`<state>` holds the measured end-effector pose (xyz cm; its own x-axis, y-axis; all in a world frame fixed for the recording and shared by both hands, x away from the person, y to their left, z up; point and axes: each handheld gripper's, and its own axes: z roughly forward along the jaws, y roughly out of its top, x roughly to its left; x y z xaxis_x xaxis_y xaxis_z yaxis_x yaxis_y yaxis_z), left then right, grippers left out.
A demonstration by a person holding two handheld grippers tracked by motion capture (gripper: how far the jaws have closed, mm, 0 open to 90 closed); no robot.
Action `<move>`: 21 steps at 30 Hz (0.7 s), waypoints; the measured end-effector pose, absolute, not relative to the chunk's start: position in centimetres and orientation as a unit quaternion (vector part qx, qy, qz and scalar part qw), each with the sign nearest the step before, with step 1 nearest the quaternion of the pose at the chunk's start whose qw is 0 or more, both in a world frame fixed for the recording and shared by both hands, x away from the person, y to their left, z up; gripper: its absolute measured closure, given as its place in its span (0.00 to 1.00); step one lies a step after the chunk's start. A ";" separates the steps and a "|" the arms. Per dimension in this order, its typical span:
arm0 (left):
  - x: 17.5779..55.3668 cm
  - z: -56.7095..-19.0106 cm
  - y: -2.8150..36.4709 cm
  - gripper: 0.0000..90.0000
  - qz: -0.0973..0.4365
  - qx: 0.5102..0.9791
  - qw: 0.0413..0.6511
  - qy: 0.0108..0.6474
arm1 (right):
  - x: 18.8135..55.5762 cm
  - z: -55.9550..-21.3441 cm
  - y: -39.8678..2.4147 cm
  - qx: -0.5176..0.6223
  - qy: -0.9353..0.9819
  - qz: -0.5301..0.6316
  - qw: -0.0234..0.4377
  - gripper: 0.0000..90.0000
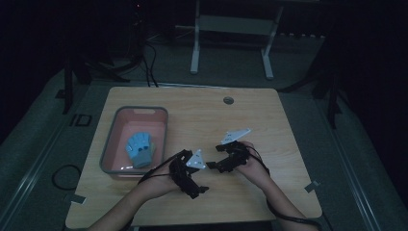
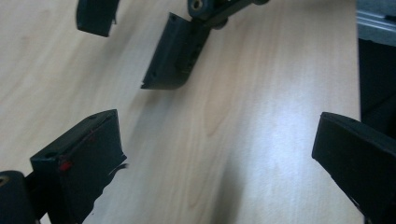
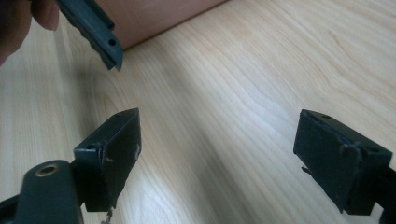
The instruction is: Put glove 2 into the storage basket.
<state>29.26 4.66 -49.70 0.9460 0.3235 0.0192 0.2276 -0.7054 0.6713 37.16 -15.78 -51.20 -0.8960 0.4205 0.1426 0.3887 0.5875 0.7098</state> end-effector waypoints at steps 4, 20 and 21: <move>28.9 -50.4 4.1 0.02 0.056 0.922 0.358 0.137 | 36.7 -51.9 -16.7 0.235 0.888 0.393 0.025 0.16; 27.8 -52.5 3.0 0.02 0.036 0.924 0.363 0.116 | 35.2 -53.8 -19.0 0.240 0.887 0.392 0.038 0.16; 27.8 -52.5 3.0 0.02 0.036 0.924 0.363 0.116 | 35.1 -53.8 -19.1 0.241 0.886 0.395 0.036 0.15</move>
<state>27.76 3.02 -52.47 0.9707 0.2397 -0.0174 0.1873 -0.7092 0.6797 35.13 -19.13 -53.84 -0.8811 0.4559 0.1259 0.3983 0.5714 0.7176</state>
